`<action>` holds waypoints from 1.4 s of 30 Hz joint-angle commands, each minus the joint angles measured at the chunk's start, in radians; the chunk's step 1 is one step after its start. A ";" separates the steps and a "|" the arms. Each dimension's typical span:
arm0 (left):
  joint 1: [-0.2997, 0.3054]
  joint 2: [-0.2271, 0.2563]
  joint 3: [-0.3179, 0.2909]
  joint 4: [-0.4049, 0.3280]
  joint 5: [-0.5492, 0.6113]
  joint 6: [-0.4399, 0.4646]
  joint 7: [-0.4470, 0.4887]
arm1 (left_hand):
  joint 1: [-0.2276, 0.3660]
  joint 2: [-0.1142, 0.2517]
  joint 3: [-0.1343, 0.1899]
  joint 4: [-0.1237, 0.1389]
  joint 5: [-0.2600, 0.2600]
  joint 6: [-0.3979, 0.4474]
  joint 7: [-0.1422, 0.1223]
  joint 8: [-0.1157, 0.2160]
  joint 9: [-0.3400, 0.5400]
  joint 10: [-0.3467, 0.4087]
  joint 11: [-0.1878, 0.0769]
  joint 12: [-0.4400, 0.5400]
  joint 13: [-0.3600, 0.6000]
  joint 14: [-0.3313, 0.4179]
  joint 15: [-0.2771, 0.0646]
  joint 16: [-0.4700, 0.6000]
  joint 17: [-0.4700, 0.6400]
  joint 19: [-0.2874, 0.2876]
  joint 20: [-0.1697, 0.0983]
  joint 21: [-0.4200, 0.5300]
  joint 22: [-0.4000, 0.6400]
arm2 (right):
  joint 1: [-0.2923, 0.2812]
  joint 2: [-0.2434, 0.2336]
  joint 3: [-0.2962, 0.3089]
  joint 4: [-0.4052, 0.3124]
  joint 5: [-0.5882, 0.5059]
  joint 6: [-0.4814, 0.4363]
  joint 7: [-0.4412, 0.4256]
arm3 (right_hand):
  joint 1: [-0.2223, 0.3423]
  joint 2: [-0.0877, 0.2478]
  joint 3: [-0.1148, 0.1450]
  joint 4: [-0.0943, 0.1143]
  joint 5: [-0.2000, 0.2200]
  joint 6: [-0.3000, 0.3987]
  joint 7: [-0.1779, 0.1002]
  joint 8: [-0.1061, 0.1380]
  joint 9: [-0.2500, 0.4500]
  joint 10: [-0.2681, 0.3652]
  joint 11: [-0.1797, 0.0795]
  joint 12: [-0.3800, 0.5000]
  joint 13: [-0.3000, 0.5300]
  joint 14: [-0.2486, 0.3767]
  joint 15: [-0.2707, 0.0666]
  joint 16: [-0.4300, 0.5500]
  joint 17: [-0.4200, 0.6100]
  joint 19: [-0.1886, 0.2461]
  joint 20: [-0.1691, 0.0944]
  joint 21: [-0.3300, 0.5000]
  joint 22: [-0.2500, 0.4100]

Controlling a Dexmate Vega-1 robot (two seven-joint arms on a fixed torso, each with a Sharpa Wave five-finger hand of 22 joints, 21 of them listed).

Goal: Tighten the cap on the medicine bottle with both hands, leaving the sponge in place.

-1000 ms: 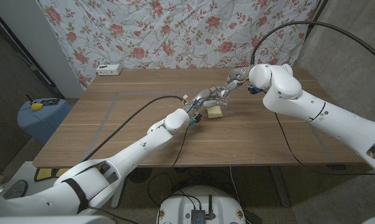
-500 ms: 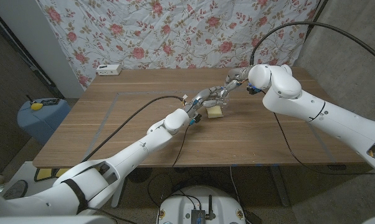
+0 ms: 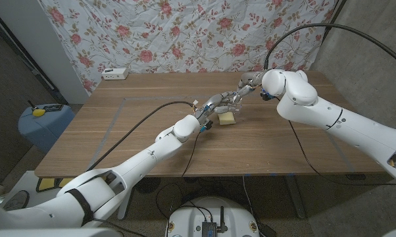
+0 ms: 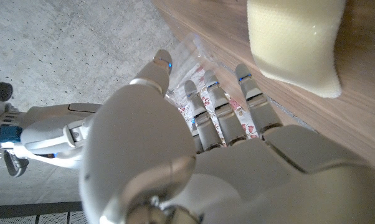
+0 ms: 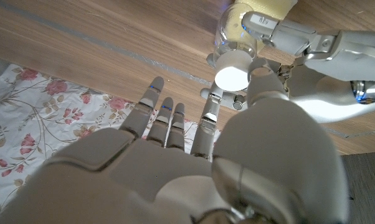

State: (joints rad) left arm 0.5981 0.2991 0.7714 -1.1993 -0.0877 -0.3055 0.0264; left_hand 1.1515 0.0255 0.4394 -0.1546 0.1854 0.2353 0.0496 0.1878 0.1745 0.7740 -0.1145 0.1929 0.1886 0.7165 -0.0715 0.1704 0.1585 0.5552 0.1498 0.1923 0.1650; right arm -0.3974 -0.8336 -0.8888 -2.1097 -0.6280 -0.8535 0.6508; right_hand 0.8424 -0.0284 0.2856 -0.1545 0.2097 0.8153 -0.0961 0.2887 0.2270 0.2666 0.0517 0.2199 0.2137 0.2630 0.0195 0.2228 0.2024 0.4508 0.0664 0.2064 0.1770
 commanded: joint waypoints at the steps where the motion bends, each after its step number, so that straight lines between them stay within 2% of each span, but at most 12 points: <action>1: -0.001 -0.003 0.001 0.005 -0.002 -0.004 0.001 | -0.001 0.006 0.010 0.000 0.005 0.004 -0.004 0.000 0.003 0.011 -0.002 0.005 0.005 0.006 -0.031 0.004 0.003 0.001 -0.007 -0.002 0.005 | -0.007 0.006 -0.016 0.009 -0.022 -0.022 -0.034 | -0.004 0.005 0.005 0.004 -0.007 0.016 0.002 0.006 0.002 0.015 -0.003 0.008 0.002 0.015 -0.005 0.007 0.003 0.017 0.000 0.010 0.001; 13: -0.001 -0.001 0.001 0.002 -0.002 -0.003 0.001 | -0.002 0.006 0.011 0.000 0.005 0.005 -0.009 0.000 0.003 0.011 -0.002 0.005 0.005 0.005 -0.032 0.003 0.003 0.000 -0.006 -0.003 0.005 | -0.033 0.015 -0.005 0.013 -0.020 -0.024 -0.096 | -0.023 0.012 -0.001 0.014 -0.011 0.096 0.004 0.029 -0.004 0.064 -0.013 0.017 0.000 0.054 -0.027 0.021 0.006 0.047 -0.017 0.016 0.002; 27: 0.001 -0.001 0.000 0.002 -0.003 -0.005 0.003 | -0.002 0.006 0.011 0.000 0.005 0.011 -0.015 0.002 0.003 0.011 -0.004 0.005 0.005 0.003 -0.031 0.003 0.003 -0.001 -0.006 -0.003 0.005 | -0.033 0.025 -0.027 0.021 -0.045 -0.045 -0.119 | -0.051 0.015 -0.011 0.023 -0.012 0.205 0.011 0.056 -0.016 0.125 -0.024 0.024 -0.004 0.096 -0.053 0.032 0.006 0.077 -0.030 0.020 0.003; 42: 0.002 0.001 -0.002 0.001 -0.004 -0.007 0.001 | -0.003 0.007 0.012 0.000 0.005 0.014 -0.018 0.002 0.003 0.010 -0.001 0.005 0.005 0.005 -0.031 0.004 0.003 -0.004 -0.005 -0.004 0.005 | -0.043 0.041 -0.046 0.031 -0.093 -0.063 -0.143 | -0.083 0.001 -0.027 0.028 -0.011 0.280 0.017 0.069 -0.024 0.176 -0.027 0.030 -0.007 0.137 -0.067 0.040 0.004 0.111 -0.042 0.026 0.004</action>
State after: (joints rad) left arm 0.5985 0.2979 0.7716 -1.1965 -0.0909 -0.3094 0.0279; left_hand 1.1515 0.0250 0.4452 -0.1516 0.1844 0.2461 0.0389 0.1878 0.1745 0.7721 -0.1163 0.1918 0.1887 0.7165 -0.0715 0.1704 0.1586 0.5497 0.1443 0.1924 0.1650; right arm -0.4344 -0.8040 -0.9200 -2.0871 -0.6893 -0.9027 0.5236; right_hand 0.7664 -0.0273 0.2629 -0.1271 0.1936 1.0324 -0.0362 0.3450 0.2039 0.4260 0.0259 0.2442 0.2044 0.3852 -0.0440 0.2554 0.2044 0.5481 0.0239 0.2273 0.1795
